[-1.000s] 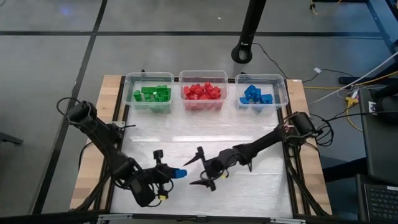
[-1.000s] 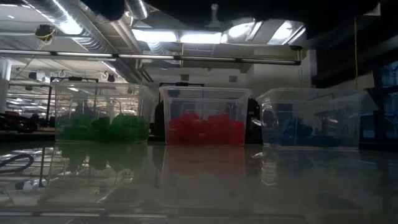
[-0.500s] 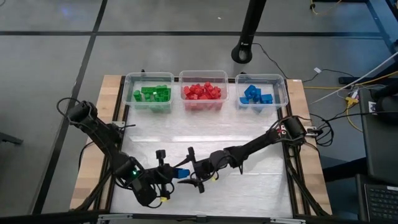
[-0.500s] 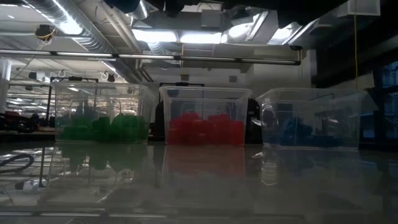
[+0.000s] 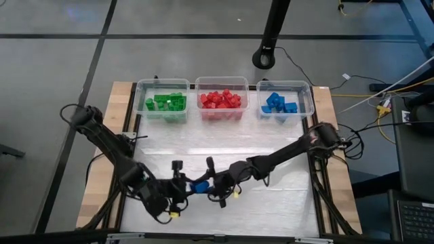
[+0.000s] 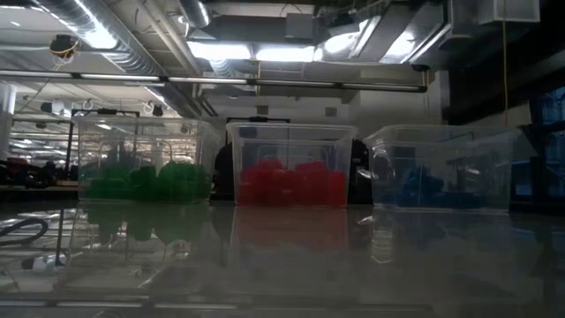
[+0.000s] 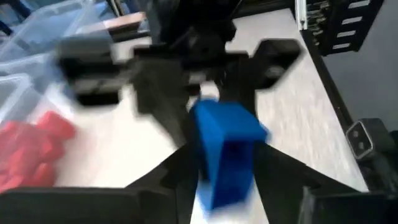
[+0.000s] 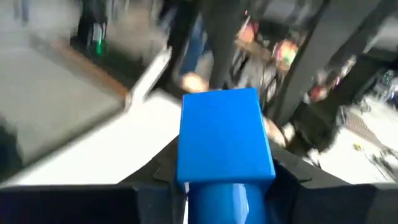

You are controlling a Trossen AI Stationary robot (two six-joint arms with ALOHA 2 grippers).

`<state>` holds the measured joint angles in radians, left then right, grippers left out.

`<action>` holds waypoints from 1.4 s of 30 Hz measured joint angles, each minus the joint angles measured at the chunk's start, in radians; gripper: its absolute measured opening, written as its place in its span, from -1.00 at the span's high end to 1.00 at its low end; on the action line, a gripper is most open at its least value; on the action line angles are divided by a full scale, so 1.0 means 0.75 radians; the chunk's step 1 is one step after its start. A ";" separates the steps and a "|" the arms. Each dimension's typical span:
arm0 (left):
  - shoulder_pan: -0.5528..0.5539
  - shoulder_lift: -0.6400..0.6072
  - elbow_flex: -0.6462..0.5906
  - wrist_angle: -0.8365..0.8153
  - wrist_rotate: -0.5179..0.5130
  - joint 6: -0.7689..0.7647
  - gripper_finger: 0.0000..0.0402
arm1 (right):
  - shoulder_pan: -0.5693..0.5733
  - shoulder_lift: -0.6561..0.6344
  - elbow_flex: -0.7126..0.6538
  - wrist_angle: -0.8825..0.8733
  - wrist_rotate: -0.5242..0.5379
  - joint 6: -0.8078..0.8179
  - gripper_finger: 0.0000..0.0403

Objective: Sort blocks
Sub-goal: Put the blue game piece into the right transparent bin, then return to Home Position

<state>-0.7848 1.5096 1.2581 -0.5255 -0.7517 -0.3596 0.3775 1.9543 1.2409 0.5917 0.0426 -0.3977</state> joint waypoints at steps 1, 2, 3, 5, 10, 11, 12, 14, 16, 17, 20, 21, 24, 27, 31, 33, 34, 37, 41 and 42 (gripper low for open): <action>-0.012 -0.027 -0.002 -0.031 -0.009 -0.008 0.30 | -0.003 -0.045 -0.003 -0.102 0.022 -0.029 0.31; -0.026 -0.050 -0.007 -0.039 -0.013 -0.022 0.29 | -0.006 -0.088 -0.005 -0.208 0.065 -0.059 0.31; -0.039 -0.065 -0.007 -0.066 -0.023 -0.034 0.28 | -0.007 -0.134 -0.006 -0.321 0.123 -0.082 0.31; -0.058 -0.078 -0.010 -0.174 -0.041 -0.085 0.28 | -0.012 -0.248 -0.009 -0.522 0.281 -0.145 0.31; -0.074 -0.082 -0.012 -0.389 -0.188 -0.285 0.28 | -0.082 -0.530 -0.004 -0.990 0.753 -0.189 0.31; -0.078 -0.081 -0.012 -0.416 -0.193 -0.317 0.28 | -0.106 -0.575 -0.006 -1.078 0.809 -0.185 0.31; -0.080 -0.079 -0.012 -0.434 -0.194 -0.338 0.28 | -0.134 -0.622 -0.007 -1.148 0.850 -0.182 0.31; -0.082 -0.078 -0.012 -0.453 -0.195 -0.354 0.28 | -0.189 -0.710 -0.007 -1.267 0.935 -0.179 0.31; -0.077 -0.078 -0.013 -0.445 -0.205 -0.356 0.28 | -0.260 -0.786 -0.006 -1.399 1.008 -0.173 0.31; -0.075 -0.078 -0.019 -0.443 -0.207 -0.356 0.28 | -0.303 -0.811 -0.006 -1.455 1.030 -0.163 0.31; -0.073 -0.078 -0.052 -0.432 -0.222 -0.359 0.28 | -0.448 -0.862 -0.007 -1.617 1.039 -0.125 0.31; -0.070 -0.078 -0.067 -0.430 -0.225 -0.367 0.28 | -0.500 -0.873 -0.007 -1.660 1.039 -0.109 0.31; -0.054 -0.078 -0.112 -0.430 -0.225 -0.410 0.28 | -0.657 -0.878 -0.007 -1.782 1.014 -0.065 0.31; -0.038 -0.078 -0.147 -0.426 -0.227 -0.444 0.28 | -0.797 -0.877 -0.046 -1.794 0.962 -0.035 0.22; -0.010 -0.078 -0.199 -0.408 -0.224 -0.453 0.28 | -0.957 -0.877 -0.123 -1.796 0.955 0.004 -0.03; 0.013 -0.077 -0.224 -0.393 -0.209 -0.448 0.28 | -1.024 -0.876 -0.164 -1.793 0.953 0.006 -0.14; 0.024 -0.077 -0.234 -0.390 -0.193 -0.445 0.28 | -1.056 -0.876 -0.180 -1.794 0.941 0.007 -0.19; 0.069 -0.077 -0.261 -0.381 -0.154 -0.426 0.28 | -1.123 -0.876 -0.206 -1.794 0.842 0.005 -0.34; 0.142 -0.077 -0.280 -0.317 -0.086 -0.328 0.28 | -1.142 -0.876 -0.186 -1.830 0.752 -0.070 -0.53; 0.167 -0.077 -0.284 -0.290 -0.059 -0.273 0.28 | -1.140 -0.877 -0.164 -1.853 0.742 -0.102 -0.57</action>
<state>-0.6598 1.4518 1.0450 -0.7433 -0.7958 -0.5643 -0.4778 1.2965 1.1179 -0.7977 0.5989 -0.4740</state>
